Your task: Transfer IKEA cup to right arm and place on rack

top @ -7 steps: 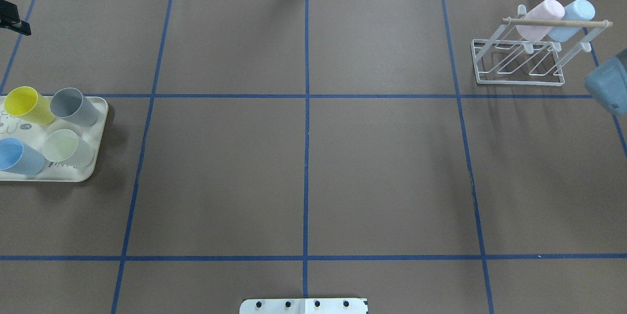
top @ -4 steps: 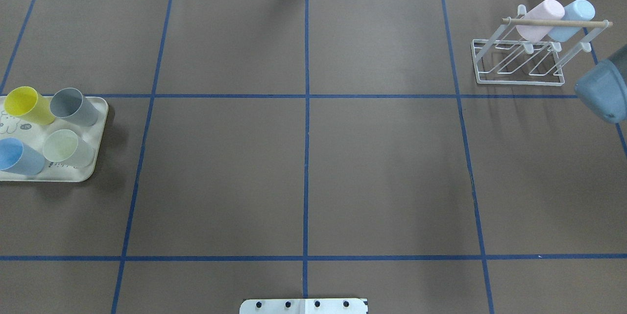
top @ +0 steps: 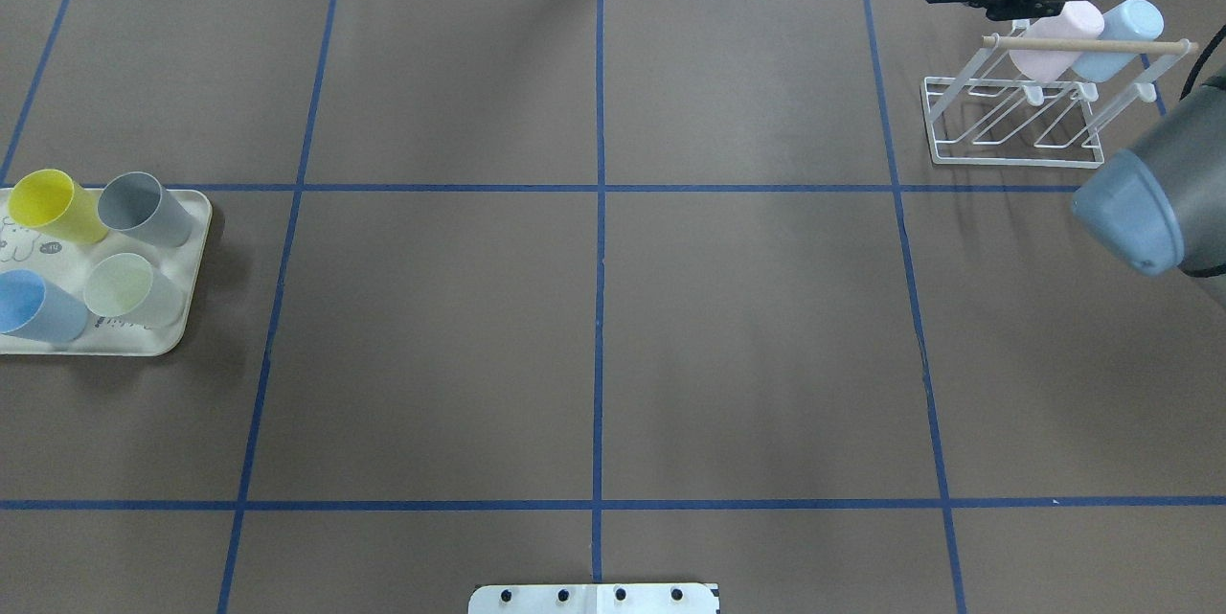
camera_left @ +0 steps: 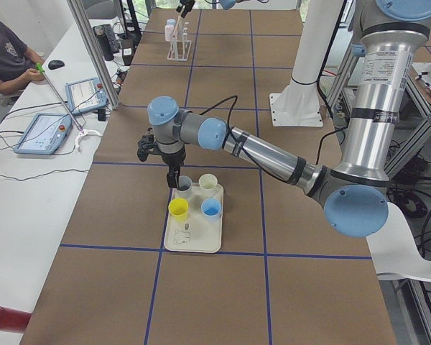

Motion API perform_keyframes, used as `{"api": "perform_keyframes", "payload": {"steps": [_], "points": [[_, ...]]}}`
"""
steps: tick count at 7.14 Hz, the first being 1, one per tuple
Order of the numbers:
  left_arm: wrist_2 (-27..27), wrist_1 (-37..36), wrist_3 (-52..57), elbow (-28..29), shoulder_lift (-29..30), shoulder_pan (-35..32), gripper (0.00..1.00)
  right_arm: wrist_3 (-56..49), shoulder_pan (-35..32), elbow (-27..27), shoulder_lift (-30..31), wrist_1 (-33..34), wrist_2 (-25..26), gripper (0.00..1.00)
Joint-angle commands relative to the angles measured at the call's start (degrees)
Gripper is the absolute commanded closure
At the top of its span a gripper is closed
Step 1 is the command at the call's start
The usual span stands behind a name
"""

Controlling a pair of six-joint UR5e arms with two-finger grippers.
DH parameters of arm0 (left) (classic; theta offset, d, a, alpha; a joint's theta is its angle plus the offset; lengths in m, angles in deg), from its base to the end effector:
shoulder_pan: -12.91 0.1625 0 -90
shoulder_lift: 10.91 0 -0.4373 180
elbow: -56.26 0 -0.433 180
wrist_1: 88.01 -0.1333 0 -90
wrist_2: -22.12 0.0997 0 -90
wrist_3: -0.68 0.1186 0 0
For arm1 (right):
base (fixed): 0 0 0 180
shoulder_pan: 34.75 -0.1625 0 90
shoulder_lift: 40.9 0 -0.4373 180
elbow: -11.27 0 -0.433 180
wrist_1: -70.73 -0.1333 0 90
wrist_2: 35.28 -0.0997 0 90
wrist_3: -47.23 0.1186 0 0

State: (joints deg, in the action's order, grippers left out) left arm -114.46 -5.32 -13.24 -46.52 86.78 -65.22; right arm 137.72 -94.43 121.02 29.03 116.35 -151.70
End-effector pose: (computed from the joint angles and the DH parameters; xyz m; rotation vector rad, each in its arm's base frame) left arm 0.0731 -0.5771 0.5011 0.0308 0.8371 0.0597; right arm -0.2326 -0.5572 0.2075 0.3893 -1.4497 0.5109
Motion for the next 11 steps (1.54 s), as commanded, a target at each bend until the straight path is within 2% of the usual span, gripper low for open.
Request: {"api": "perform_keyframes", "payload": {"steps": [1, 4, 7, 11], "points": [[-0.35, 13.13, -1.09, 10.00, -0.83, 0.17, 0.00, 6.71, 2.81, 0.20, -0.05, -3.95, 0.05, 0.00], [0.09, 30.29, -13.91, 19.08, -0.57, 1.48, 0.00, 7.34, 4.31, 0.02, 0.04, -4.22, 0.22, 0.00], [2.62, 32.18, -17.99, 19.89, -1.01, 5.43, 0.00, 7.34, 4.49, -0.06, 0.12, -4.22, 0.22, 0.00], [2.73, 32.09, -18.07, 20.86, -0.92, 7.46, 0.00, 6.90, 4.57, -0.33, 0.39, -4.22, 0.22, 0.00]]}}
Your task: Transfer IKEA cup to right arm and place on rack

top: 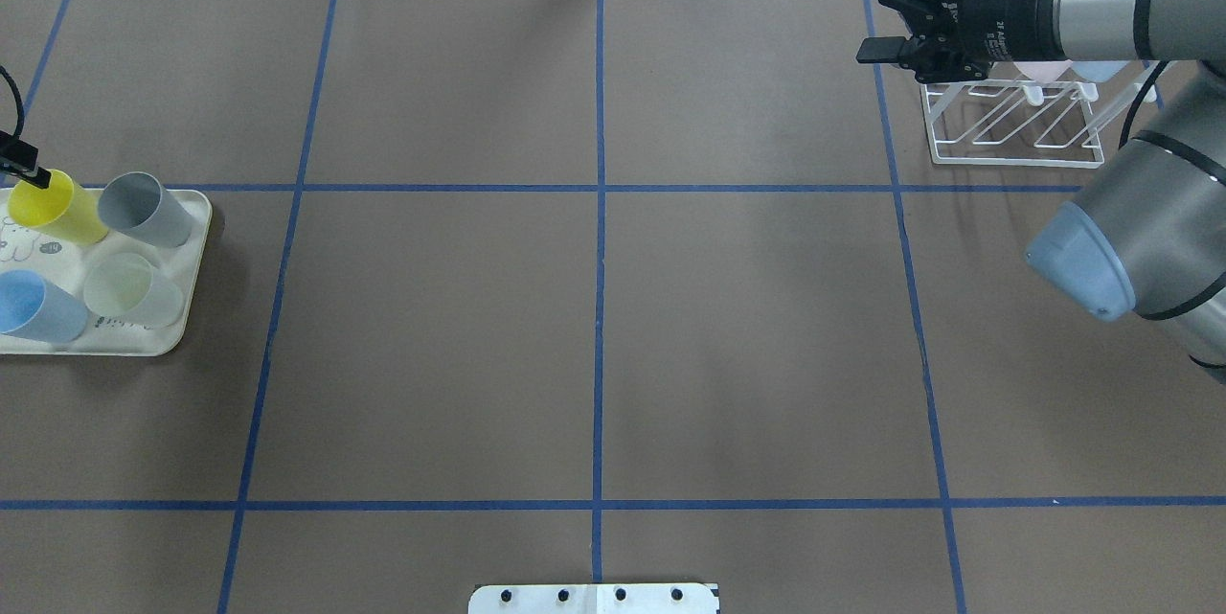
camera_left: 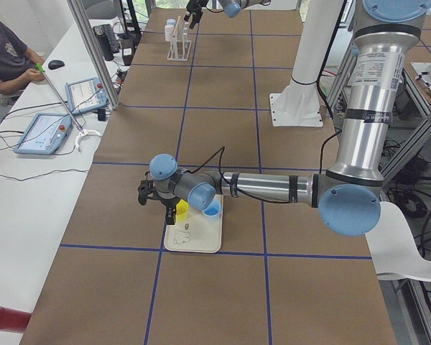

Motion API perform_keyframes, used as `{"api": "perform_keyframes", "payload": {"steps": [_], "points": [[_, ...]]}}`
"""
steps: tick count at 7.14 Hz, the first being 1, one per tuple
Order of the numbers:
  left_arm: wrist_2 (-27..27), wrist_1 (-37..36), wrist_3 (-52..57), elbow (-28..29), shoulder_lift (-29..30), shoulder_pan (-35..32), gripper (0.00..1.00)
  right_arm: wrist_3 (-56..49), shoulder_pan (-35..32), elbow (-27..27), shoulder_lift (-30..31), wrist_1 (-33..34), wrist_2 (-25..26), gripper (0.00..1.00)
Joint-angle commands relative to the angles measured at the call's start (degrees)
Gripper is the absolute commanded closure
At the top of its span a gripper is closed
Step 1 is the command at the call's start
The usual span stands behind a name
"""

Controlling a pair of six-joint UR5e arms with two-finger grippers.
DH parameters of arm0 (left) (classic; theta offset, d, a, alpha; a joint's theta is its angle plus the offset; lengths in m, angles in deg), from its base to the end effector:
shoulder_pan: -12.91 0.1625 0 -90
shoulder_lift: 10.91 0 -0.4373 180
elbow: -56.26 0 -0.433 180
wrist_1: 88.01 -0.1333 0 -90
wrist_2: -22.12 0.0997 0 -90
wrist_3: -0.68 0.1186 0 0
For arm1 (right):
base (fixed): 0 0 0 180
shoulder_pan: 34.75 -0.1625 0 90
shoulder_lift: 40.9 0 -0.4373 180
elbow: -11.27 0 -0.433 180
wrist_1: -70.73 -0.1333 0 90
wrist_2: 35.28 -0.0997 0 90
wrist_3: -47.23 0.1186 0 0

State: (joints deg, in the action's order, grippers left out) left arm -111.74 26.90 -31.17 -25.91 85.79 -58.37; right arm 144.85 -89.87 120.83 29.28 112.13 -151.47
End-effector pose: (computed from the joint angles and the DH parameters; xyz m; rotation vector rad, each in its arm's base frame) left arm 0.1472 -0.5938 0.6434 0.0345 0.8496 -0.0564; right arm -0.2726 -0.5326 0.2033 0.2767 -1.5373 0.5173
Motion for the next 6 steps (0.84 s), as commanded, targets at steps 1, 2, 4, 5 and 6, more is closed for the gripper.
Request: {"api": "perform_keyframes", "payload": {"steps": [1, 2, 4, 5, 6], "points": [[0.09, -0.12, 0.12, 1.04, 0.07, 1.05, 0.00, -0.32, 0.01, -0.22, 0.13, 0.00, -0.01, 0.00], [0.01, -0.04, 0.47, 1.83, 0.07, 1.23, 0.02, -0.32, 0.01, -0.13, 0.13, 0.00, -0.01, 0.00], [0.09, -0.04, 0.47, 2.27, -0.02, 1.23, 0.33, 0.12, 0.09, 0.04, 0.13, -0.09, -0.01, 0.00], [0.01, -0.04, 0.56, 2.27, 0.07, 1.23, 0.45, 0.03, 0.09, 0.04, 0.13, -0.09, -0.01, 0.00], [0.01, -0.04, 0.48, 2.27, -0.02, 1.23, 0.67, -0.14, 0.01, 0.04, 0.22, -0.09, -0.01, 0.00]]}}
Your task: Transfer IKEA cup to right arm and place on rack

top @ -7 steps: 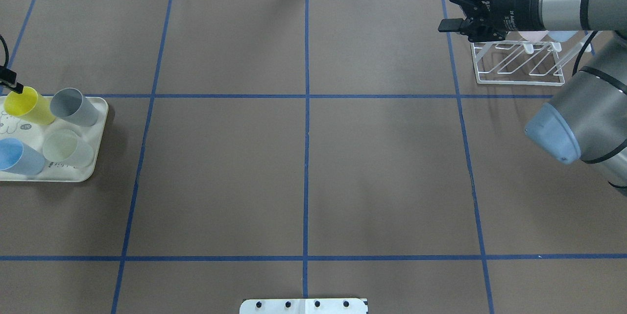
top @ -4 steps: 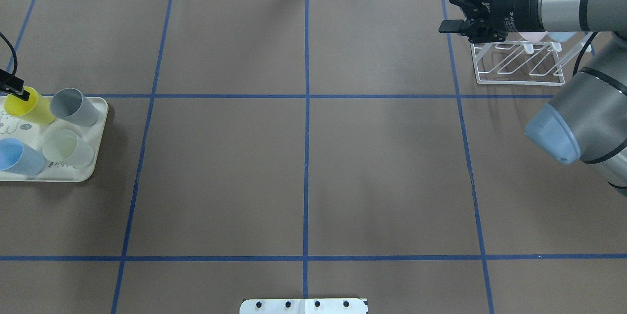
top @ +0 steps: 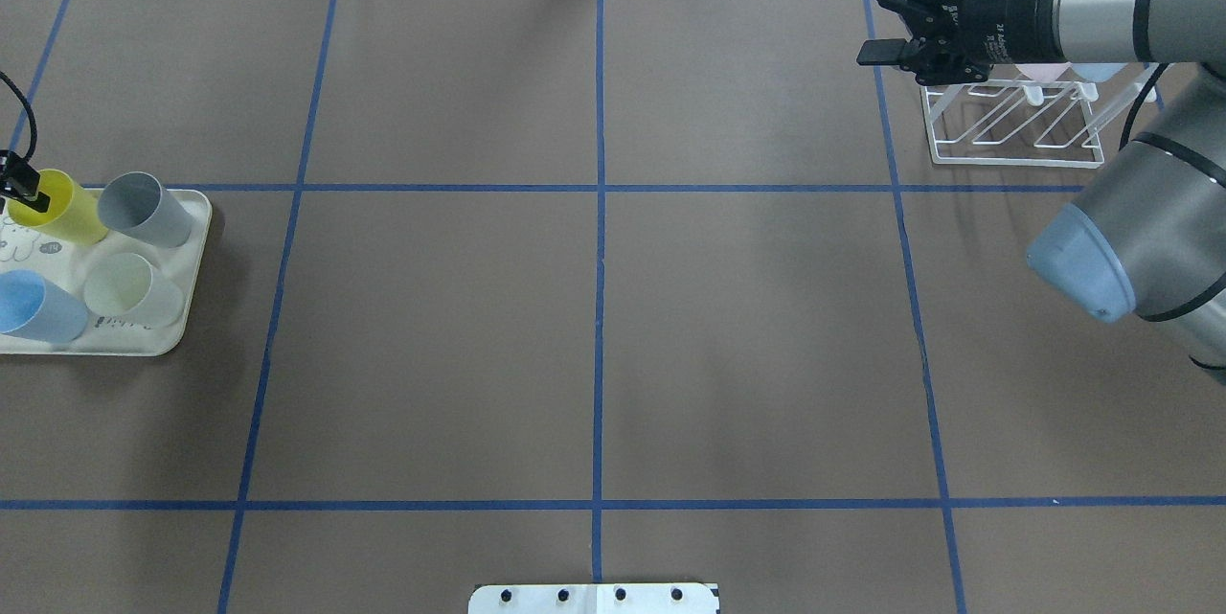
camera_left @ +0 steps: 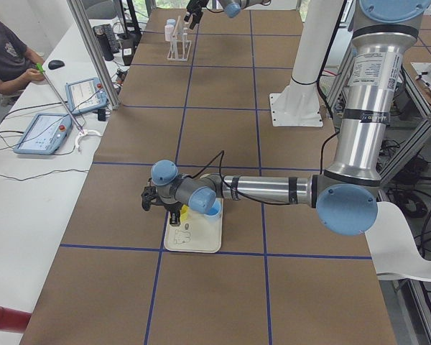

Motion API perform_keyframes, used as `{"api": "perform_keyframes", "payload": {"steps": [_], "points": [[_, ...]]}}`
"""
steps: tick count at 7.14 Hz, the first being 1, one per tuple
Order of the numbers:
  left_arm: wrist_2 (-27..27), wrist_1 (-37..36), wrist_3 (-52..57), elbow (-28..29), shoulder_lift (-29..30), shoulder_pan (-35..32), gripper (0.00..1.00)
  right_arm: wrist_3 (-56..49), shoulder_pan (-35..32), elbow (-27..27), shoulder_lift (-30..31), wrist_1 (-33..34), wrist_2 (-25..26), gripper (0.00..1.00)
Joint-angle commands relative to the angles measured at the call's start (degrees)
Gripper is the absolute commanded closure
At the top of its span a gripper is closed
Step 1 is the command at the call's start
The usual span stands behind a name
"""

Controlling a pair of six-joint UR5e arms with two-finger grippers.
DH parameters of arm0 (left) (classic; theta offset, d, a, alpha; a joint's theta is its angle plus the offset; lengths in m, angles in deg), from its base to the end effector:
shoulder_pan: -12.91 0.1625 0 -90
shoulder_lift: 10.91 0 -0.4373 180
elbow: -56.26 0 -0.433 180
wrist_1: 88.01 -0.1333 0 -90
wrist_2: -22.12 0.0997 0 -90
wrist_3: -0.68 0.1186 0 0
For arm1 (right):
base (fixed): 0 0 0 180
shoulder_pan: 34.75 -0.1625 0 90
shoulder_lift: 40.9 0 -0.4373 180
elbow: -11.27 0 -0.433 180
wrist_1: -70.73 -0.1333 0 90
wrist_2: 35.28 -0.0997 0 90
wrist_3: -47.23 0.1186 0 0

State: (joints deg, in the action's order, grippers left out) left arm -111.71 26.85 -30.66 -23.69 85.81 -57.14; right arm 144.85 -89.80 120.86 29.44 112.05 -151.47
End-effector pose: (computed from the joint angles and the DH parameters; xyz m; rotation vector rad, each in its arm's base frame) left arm 0.1592 -0.5886 0.6649 -0.0051 0.8352 -0.0434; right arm -0.2730 -0.5319 0.2046 0.2753 -1.5367 0.5167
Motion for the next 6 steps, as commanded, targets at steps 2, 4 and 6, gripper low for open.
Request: {"api": "perform_keyframes", "payload": {"steps": [2, 4, 6], "points": [[-0.55, -0.25, -0.29, -0.47, -0.21, -0.08, 1.00, -0.15, -0.06, 0.01, 0.15, 0.00, 0.00, 0.00], [-1.51, -0.87, -0.65, -1.43, -0.82, -0.96, 1.00, -0.06, -0.06, 0.10, 0.15, 0.00, 0.00, 0.00], [-4.86, -10.03, -0.13, -7.28, -0.39, -10.41, 1.00, -0.41, -0.06, 0.10, 0.24, 0.00, 0.00, 0.00]]}}
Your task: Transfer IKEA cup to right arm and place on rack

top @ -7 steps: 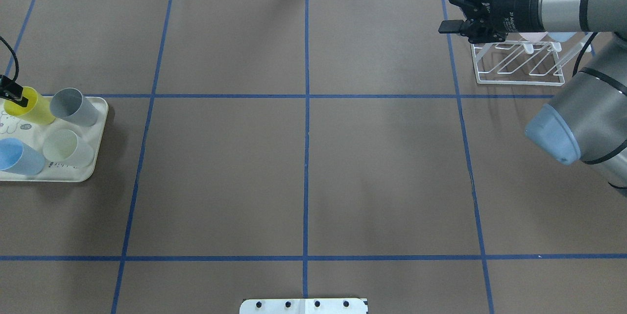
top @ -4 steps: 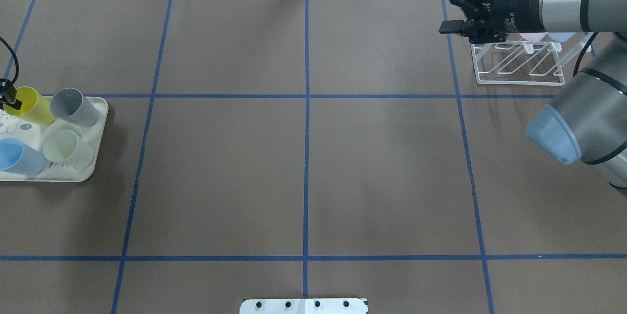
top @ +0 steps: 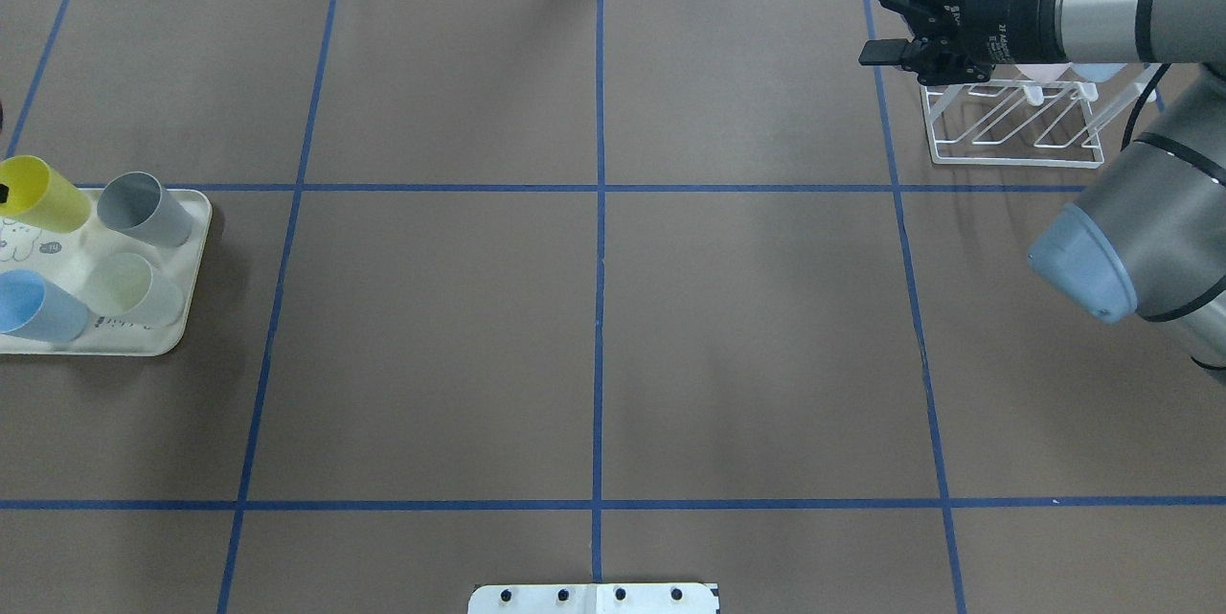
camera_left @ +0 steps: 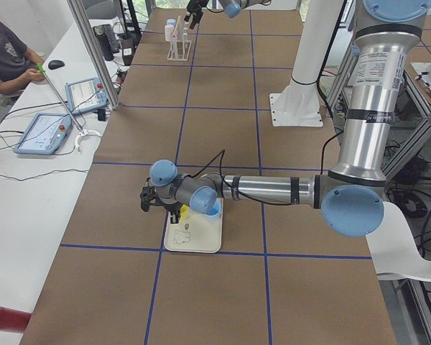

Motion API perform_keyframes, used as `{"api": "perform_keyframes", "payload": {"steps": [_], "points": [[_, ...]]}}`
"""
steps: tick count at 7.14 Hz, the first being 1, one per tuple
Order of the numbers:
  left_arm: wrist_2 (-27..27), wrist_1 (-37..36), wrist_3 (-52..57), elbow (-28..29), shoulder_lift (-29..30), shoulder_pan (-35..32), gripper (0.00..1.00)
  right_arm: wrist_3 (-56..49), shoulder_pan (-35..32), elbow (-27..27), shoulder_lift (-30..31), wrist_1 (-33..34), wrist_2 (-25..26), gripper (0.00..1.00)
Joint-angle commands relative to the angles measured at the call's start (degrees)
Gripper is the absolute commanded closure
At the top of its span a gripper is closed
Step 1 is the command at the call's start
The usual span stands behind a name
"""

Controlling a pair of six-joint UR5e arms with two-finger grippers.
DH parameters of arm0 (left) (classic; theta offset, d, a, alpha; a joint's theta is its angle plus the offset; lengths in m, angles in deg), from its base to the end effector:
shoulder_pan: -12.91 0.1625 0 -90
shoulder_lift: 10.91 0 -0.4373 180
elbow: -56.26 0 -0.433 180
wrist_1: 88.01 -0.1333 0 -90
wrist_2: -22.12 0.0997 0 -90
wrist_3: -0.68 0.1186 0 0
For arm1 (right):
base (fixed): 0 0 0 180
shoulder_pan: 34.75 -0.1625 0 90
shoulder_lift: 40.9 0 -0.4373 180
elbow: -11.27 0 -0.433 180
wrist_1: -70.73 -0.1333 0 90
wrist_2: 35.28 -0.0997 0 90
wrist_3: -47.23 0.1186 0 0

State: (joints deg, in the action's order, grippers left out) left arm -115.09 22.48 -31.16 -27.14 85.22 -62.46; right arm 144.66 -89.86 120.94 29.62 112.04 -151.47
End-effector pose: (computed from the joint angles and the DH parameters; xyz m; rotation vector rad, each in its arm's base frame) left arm 0.1070 -0.5931 0.6424 -0.0190 0.8791 -0.1369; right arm -0.2721 -0.5317 0.2058 0.2778 -1.5347 0.5157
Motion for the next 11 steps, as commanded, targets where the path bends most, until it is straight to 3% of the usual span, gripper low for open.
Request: {"api": "perform_keyframes", "payload": {"steps": [1, 4, 6, 7, 9, 11], "points": [[-1.48, -15.47, 0.73, -11.19, 0.29, -5.56, 1.00, -0.31, 0.00, -0.16, 0.15, 0.00, 0.00, 0.00], [-1.13, -35.65, 4.77, -26.95, 1.25, -6.54, 1.00, 0.04, 0.00, 0.01, 0.33, 0.00, -0.09, 0.00], [-1.39, -46.02, 2.25, -33.29, 7.90, -6.10, 1.00, 0.40, 0.00, 0.37, 0.33, 0.00, -0.18, 0.00], [-2.61, -44.41, -6.56, -35.58, 8.20, -5.75, 1.00, 1.44, 0.78, 0.28, 0.24, 0.00, -0.18, 0.00], [-5.70, -28.50, -26.14, -35.17, 8.11, -0.41, 1.00, 3.98, 4.37, 0.28, -0.02, -0.69, -0.09, 0.00], [-4.83, -11.52, -47.33, -34.64, 8.11, 4.78, 1.00, 10.83, 9.65, -2.69, 0.06, -11.29, 0.61, 0.00]]}}
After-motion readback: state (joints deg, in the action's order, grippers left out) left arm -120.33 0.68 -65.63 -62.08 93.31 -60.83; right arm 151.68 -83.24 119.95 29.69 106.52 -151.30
